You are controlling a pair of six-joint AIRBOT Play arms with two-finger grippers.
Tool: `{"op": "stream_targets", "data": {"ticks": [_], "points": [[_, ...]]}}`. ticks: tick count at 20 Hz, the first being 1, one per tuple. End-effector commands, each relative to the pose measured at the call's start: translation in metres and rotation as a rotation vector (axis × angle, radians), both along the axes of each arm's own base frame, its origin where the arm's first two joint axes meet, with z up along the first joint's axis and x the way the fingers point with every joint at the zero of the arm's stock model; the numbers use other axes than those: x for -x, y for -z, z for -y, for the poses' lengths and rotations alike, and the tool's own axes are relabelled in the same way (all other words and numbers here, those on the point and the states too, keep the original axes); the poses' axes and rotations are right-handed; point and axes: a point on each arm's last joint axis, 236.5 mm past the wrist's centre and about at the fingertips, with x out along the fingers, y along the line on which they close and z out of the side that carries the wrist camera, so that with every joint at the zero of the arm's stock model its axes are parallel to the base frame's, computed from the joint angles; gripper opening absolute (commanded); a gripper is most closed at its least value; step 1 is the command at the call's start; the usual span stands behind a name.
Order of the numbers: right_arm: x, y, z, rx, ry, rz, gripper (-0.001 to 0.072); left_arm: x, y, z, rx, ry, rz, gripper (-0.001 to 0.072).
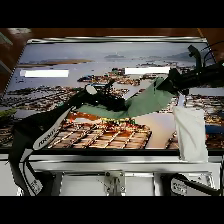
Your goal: Fold the shirts.
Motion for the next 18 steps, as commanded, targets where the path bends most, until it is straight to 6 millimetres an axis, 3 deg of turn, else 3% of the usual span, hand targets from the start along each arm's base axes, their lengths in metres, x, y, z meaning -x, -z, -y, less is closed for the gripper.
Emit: {"op": "stream_targets", "data": {"ticks": [1,4,6,8,10,13,16,18], "points": [[0.014,-0.016,-0.003,-0.003,0.005,-0.002,0.0054,0.030,0.003,0.041,0.050,0.004,-0.064,0.0045],[0.011,-0.016,-0.004,-0.006,0.018,0.001,0.0054,0.036,0.010,0.046,0.051,0.019,-0.072,0.0038],[0.005,-0.018,-0.012,-0.008,0.027,0.024,0.0054,0.015,0.002,0.031,0.060,-0.021,-0.048,0.0036],[-0.005,-0.021,-0.030,-0.013,0.024,0.071,0.0054,-0.026,-0.021,-0.004,0.067,-0.090,0.020,0.0037],[-0.017,-0.022,-0.056,-0.026,0.022,0.115,0.0054,-0.070,-0.053,-0.064,-0.005,-0.118,0.213,0.0036],[-0.027,-0.011,-0.113,-0.046,-0.034,0.156,0.0054,-0.121,-0.111,-0.194,-0.174,-0.262,0.383,0.0036],[-0.036,0.023,-0.179,-0.060,-0.079,0.166,0.0054,-0.135,-0.184,-0.303,-0.209,-0.442,0.483,0.0037],[-0.044,0.057,-0.219,-0.069,-0.081,0.154,0.0054,-0.125,-0.223,-0.356,-0.224,-0.527,0.533,0.0037]]}}
